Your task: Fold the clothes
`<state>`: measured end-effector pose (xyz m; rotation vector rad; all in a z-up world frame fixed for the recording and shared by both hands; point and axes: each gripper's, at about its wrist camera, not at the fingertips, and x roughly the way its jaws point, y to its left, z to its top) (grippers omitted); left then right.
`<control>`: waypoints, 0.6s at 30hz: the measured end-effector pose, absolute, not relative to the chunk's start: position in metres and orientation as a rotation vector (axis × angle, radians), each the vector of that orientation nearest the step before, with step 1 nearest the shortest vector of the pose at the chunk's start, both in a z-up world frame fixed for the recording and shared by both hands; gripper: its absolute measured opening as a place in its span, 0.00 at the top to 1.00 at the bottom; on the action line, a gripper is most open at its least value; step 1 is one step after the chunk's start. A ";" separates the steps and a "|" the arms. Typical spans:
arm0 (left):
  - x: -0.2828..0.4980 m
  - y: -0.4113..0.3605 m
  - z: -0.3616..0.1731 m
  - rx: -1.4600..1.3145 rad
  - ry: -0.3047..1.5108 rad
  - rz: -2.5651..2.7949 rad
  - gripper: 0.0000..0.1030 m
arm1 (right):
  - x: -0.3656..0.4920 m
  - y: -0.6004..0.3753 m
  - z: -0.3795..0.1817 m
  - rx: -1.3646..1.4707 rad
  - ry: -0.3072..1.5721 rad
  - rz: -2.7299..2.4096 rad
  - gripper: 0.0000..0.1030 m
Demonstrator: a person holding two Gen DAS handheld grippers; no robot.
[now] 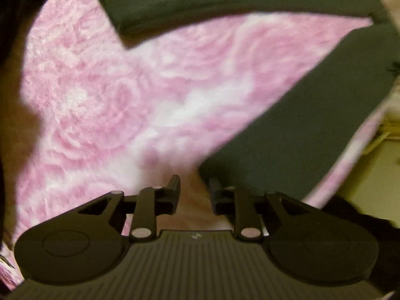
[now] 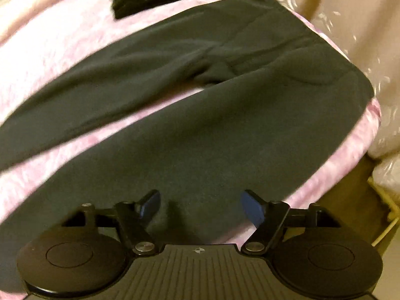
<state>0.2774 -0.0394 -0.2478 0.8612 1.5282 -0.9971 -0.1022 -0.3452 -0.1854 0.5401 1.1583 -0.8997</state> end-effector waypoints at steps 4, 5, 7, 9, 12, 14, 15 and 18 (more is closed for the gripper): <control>0.266 -0.029 -0.247 0.887 1.439 -1.008 0.77 | -0.082 -0.336 -0.175 0.316 1.157 -0.859 0.27; 0.264 -0.027 -0.243 0.893 1.409 -1.013 0.75 | -0.076 -0.336 -0.174 0.269 1.146 -0.828 0.27; 0.259 -0.024 -0.236 0.900 1.350 -1.036 0.72 | -0.062 -0.343 -0.183 0.264 1.176 -0.730 0.27; 0.256 -0.022 -0.238 0.888 1.350 -1.052 0.70 | -0.049 -0.351 -0.195 0.275 1.212 -0.627 0.27; 0.254 -0.022 -0.244 0.893 1.364 -1.045 0.70 | -0.031 -0.368 -0.223 0.338 1.266 -0.579 0.27; 0.253 -0.023 -0.241 0.899 1.356 -1.045 0.70 | -0.025 -0.377 -0.231 0.401 1.258 -0.587 0.26; 0.253 -0.023 -0.238 0.901 1.351 -1.046 0.70 | -0.026 -0.377 -0.226 0.431 1.242 -0.579 0.25; 0.252 -0.027 -0.221 0.915 1.315 -1.065 0.70 | -0.039 -0.372 -0.204 0.496 1.188 -0.525 0.25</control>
